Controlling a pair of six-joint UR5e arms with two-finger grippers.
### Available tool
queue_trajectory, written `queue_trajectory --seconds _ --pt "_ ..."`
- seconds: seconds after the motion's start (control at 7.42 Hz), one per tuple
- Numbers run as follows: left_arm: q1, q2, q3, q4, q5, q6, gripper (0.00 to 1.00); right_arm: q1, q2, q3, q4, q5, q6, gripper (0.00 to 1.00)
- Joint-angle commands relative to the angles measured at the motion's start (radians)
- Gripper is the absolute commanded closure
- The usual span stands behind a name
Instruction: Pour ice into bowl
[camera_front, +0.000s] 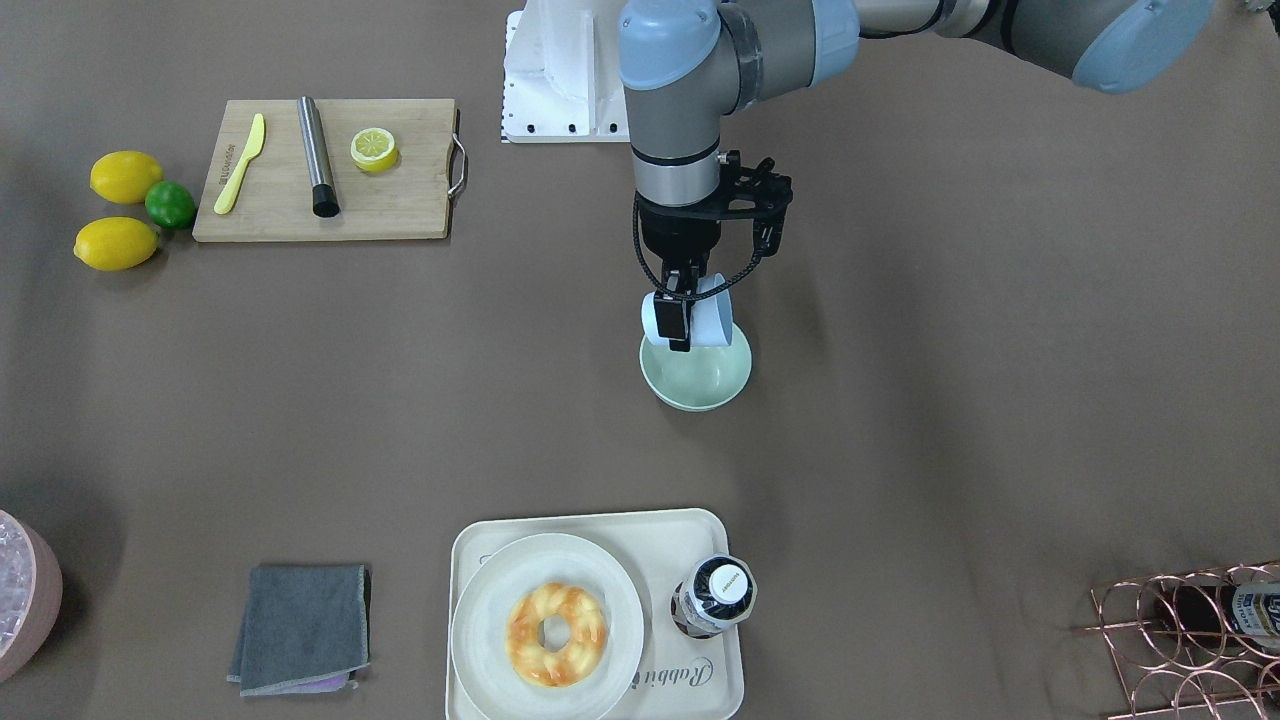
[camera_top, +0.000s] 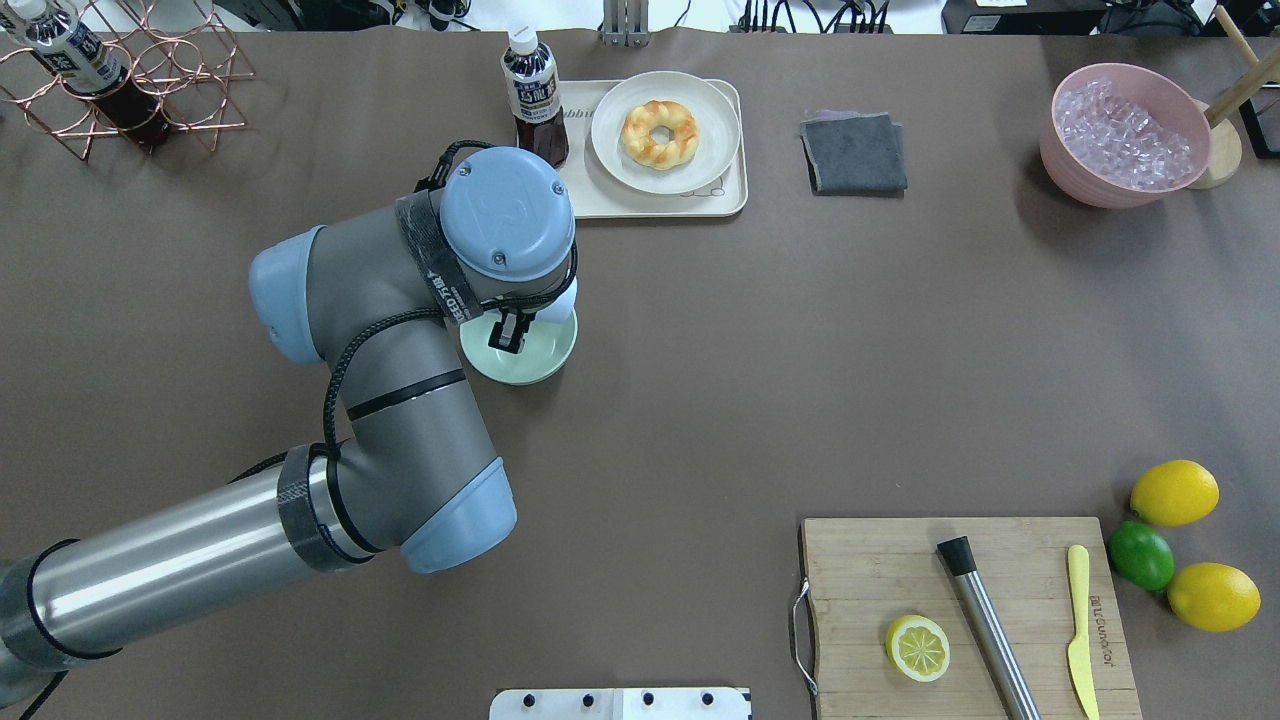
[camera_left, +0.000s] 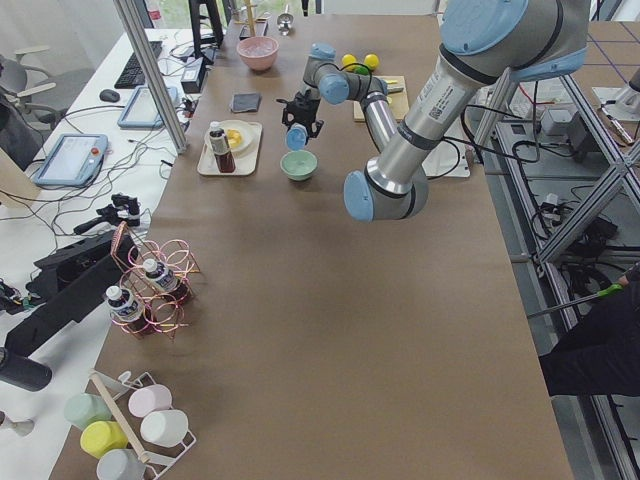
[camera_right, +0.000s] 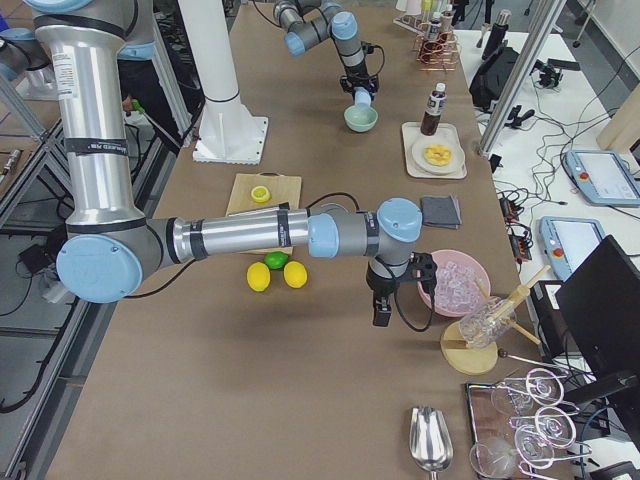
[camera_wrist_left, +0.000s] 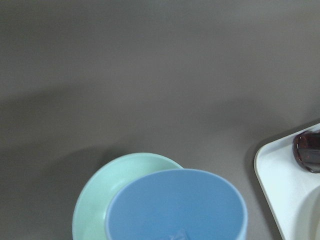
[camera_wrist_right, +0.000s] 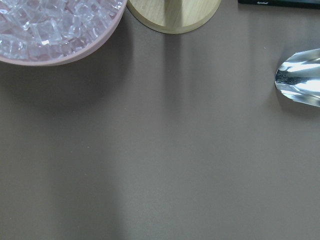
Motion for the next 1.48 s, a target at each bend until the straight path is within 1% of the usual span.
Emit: queue_trajectory --seconds 0.0,0.13,0.27,0.4,0.54,0.67,0.81,1.08,1.35 --pt "0.009 0.001 0.113 -0.208 -0.066 -0.051 0.33 0.0 -0.002 0.007 0.0 0.004 0.007 0.01" --pt "0.009 0.001 0.148 -0.271 -0.068 -0.066 0.33 0.0 -0.002 0.008 0.0 0.004 0.007 0.01" --pt "0.001 0.001 0.154 -0.312 -0.074 -0.082 0.32 0.002 -0.002 0.008 0.0 0.004 0.007 0.01" --pt "-0.011 0.002 0.154 -0.339 -0.114 -0.103 0.32 0.002 -0.002 0.008 0.0 0.004 0.007 0.01" --pt "-0.028 0.02 0.154 -0.403 -0.123 -0.126 0.32 0.002 -0.002 0.008 0.0 0.004 0.007 0.01" --pt "-0.054 0.066 0.154 -0.495 -0.172 -0.157 0.32 0.002 -0.002 0.008 0.0 0.002 0.009 0.01" --pt "-0.069 0.086 0.153 -0.521 -0.203 -0.161 0.32 0.002 -0.002 0.01 0.0 0.002 0.011 0.01" --pt "-0.057 0.148 0.153 -0.619 -0.203 -0.2 0.32 0.004 -0.002 0.011 0.0 0.002 0.018 0.01" --pt "-0.051 0.146 0.148 -0.63 -0.203 -0.253 0.32 0.011 -0.01 0.023 0.0 0.005 0.018 0.01"
